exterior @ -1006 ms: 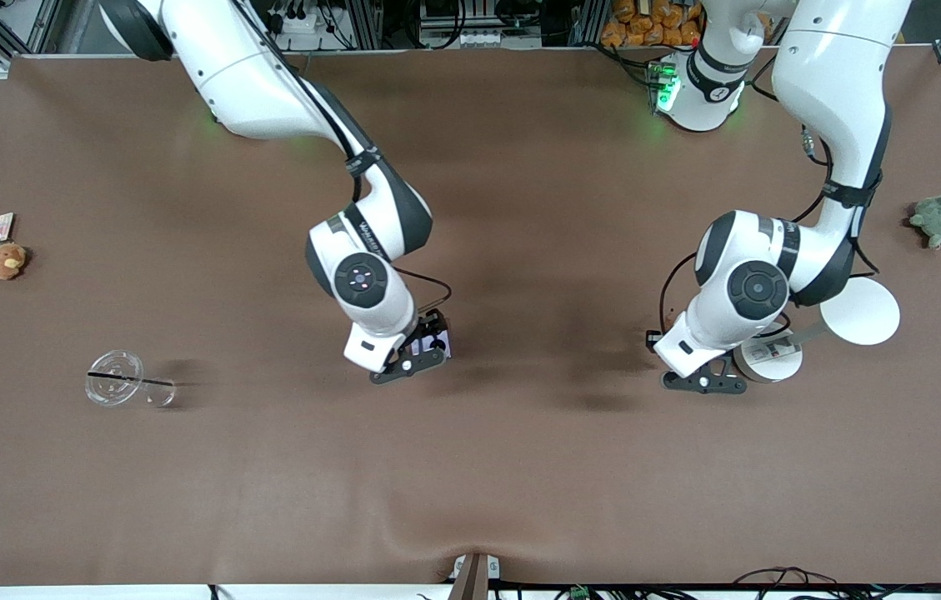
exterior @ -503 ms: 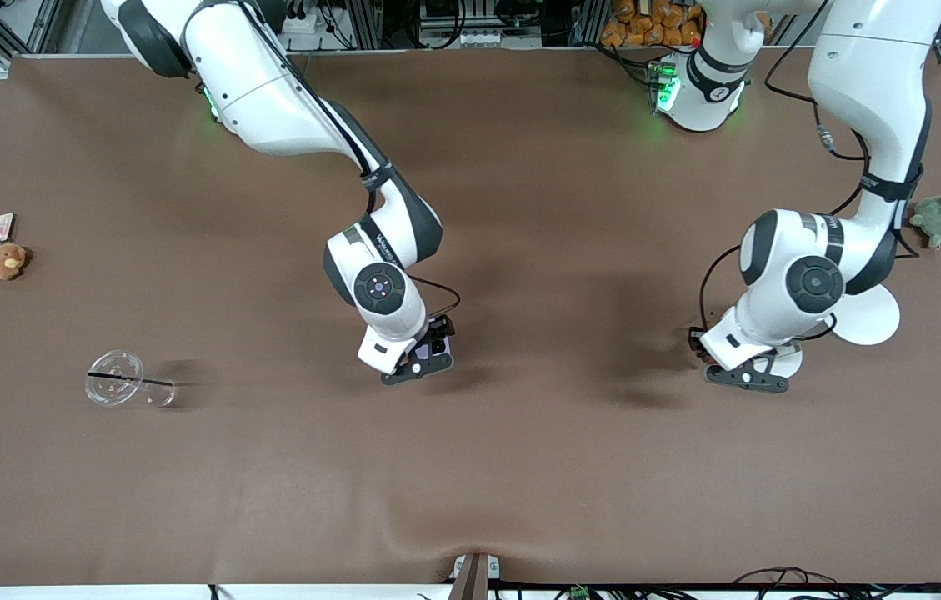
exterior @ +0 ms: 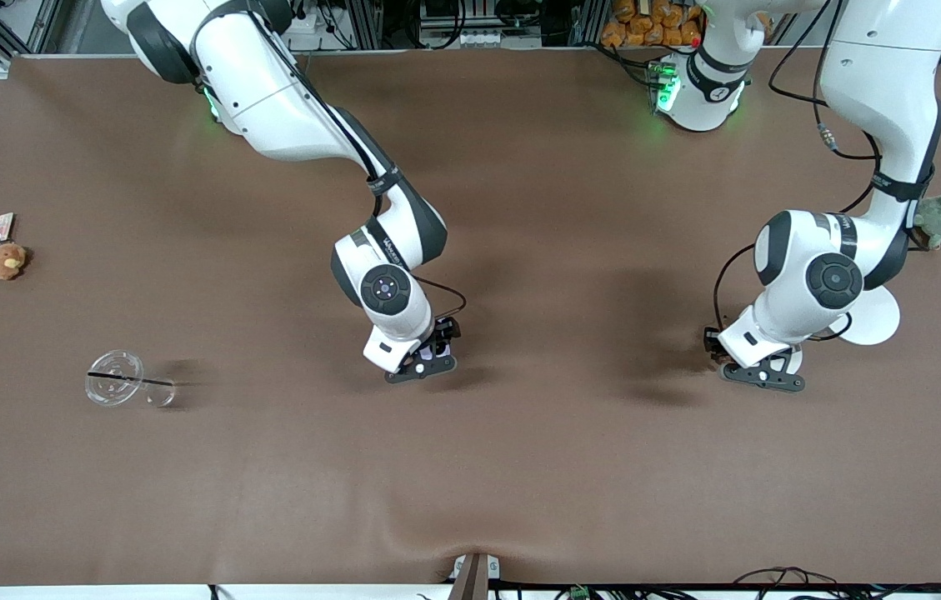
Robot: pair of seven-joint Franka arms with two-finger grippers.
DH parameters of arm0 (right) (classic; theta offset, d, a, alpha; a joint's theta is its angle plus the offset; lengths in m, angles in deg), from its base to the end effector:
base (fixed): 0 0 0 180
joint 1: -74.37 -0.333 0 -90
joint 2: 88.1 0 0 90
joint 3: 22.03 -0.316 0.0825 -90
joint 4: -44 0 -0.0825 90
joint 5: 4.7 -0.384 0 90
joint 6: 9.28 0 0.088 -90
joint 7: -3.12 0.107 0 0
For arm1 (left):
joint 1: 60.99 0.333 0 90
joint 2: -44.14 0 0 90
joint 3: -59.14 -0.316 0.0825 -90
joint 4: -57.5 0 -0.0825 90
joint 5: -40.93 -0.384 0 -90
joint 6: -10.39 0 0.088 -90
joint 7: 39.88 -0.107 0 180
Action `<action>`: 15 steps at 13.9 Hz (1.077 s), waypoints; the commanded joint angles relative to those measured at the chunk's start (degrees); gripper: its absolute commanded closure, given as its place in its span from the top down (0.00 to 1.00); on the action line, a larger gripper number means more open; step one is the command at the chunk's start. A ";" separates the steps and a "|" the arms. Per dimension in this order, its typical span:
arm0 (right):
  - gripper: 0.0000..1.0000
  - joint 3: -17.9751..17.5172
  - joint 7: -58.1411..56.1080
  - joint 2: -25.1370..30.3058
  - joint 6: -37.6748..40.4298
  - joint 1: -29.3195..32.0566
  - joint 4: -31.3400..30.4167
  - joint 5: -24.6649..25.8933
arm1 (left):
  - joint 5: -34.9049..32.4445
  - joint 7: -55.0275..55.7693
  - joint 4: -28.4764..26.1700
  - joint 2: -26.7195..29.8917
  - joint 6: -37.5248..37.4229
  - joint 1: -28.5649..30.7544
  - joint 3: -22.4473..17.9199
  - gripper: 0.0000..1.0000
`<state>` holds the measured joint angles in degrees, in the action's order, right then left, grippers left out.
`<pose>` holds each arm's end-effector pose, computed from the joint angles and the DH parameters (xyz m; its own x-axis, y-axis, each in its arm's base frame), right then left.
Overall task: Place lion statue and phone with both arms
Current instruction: 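Close the right gripper on the white flip phone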
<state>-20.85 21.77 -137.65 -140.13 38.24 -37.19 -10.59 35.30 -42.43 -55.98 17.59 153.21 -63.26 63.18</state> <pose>0.5929 0.4208 0.1805 0.9746 0.2232 -0.0194 0.2217 -0.9733 -0.0590 0.6145 -0.0670 0.2356 0.9739 -0.2219 0.0482 -0.2205 -0.9748 -0.0339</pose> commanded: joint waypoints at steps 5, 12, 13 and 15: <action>1.00 0.32 3.39 -1.87 -2.48 -1.75 1.39 -1.59 | -1.23 -0.70 -2.01 -0.69 4.83 1.66 0.62 0.00; 0.57 0.41 3.15 -1.87 -3.45 -1.84 0.86 -0.62 | -0.44 -0.43 -1.57 -1.84 6.07 1.58 0.79 1.00; 0.38 0.41 3.06 -1.79 -3.53 -1.76 0.43 -0.62 | -0.44 -0.34 -1.57 -1.58 6.07 1.58 0.79 1.00; 0.19 0.41 3.06 -1.70 -3.45 -1.75 0.25 -0.53 | -0.44 -0.17 -1.57 -1.14 5.98 1.58 0.88 1.00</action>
<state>-20.43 25.04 -138.54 -142.97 36.13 -37.19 -11.17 35.30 -42.78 -57.24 15.95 158.12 -62.29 63.46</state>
